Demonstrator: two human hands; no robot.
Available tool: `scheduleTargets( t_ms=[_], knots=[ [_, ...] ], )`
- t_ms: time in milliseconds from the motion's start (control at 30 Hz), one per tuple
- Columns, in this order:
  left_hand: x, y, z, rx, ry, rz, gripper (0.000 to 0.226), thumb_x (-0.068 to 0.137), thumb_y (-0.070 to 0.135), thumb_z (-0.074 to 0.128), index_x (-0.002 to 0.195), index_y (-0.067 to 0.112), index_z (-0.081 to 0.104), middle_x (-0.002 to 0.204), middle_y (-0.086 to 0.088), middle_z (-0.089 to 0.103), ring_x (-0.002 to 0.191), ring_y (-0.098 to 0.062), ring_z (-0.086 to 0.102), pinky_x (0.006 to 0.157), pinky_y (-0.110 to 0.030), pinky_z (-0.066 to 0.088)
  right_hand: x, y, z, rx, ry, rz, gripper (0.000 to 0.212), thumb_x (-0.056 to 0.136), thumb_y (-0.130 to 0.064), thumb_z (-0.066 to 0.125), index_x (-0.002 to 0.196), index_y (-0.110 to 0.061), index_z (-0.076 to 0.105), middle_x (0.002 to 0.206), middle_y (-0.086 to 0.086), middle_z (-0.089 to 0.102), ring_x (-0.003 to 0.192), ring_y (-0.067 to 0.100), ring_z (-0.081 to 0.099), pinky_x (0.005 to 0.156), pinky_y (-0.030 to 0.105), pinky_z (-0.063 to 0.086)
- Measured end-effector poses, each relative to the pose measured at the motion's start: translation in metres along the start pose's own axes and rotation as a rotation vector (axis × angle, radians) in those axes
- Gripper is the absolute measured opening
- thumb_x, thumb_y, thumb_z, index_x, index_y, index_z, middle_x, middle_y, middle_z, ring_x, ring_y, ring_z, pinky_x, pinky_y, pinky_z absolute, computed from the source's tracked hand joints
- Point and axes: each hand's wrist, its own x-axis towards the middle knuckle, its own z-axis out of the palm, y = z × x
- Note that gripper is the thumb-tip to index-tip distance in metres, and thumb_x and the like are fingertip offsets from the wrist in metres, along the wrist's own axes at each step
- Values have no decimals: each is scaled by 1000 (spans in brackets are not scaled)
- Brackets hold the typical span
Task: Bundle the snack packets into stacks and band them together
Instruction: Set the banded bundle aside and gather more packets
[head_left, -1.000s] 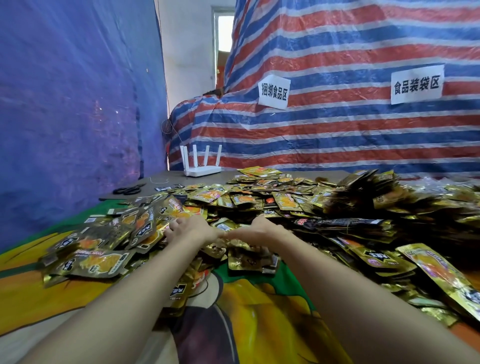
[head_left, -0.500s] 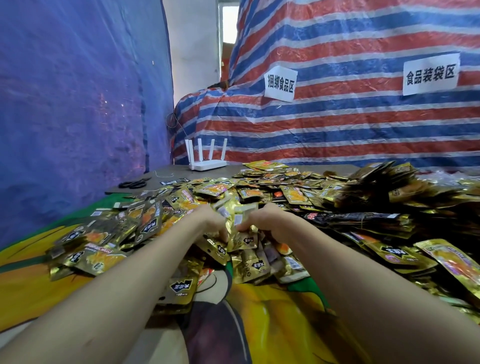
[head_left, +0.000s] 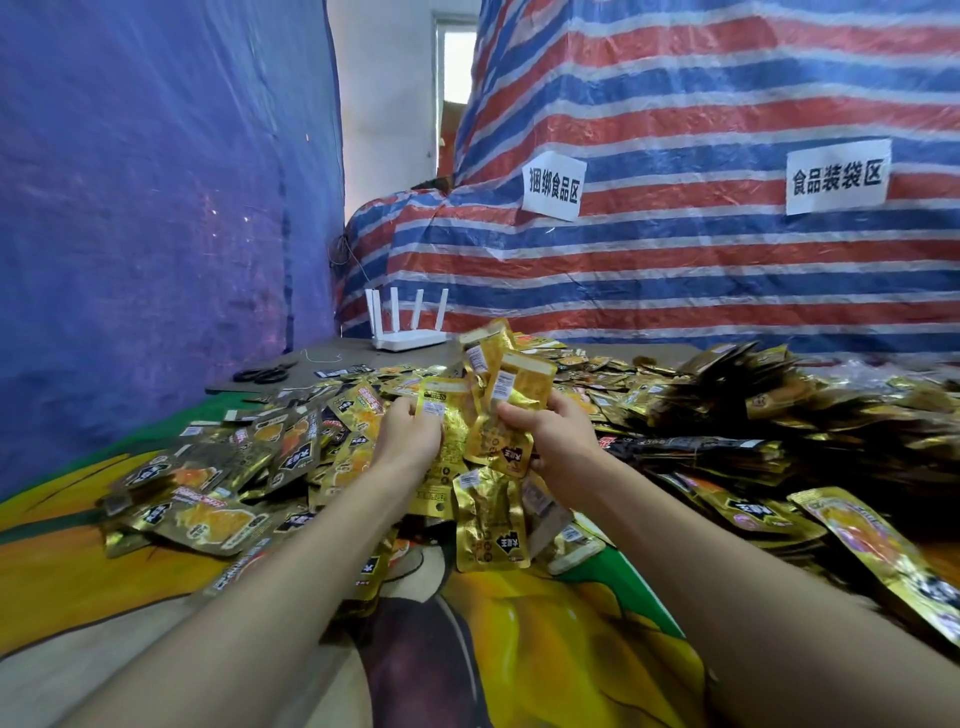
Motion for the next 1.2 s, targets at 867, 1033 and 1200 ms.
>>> scheduleTargets(
  t_ms=[867,1033,1200],
  knots=[
    [-46,38,16,-560,-109,97,22,84,-2,64,95,17,64,89,-4,72,83,-21,67,67,-34,53,-51,-15,-32,421,-50,-63,35,96,-2,59,130,5,59,116,25,70,103,38,70,82,55,59],
    [-53,8,28,-617,-251,-60,30,85,-4,65,110,13,64,102,-13,73,93,-30,70,75,-42,56,-56,-4,-52,277,-230,-1,47,79,-5,71,125,0,64,108,20,72,92,35,73,65,48,60],
    [-56,1,27,-373,-203,122,30,82,-12,64,93,15,68,85,-6,75,87,-28,71,66,-36,57,-56,3,-66,-153,-274,-77,33,79,6,77,108,-9,71,101,13,77,88,31,75,81,50,60]
  ],
)
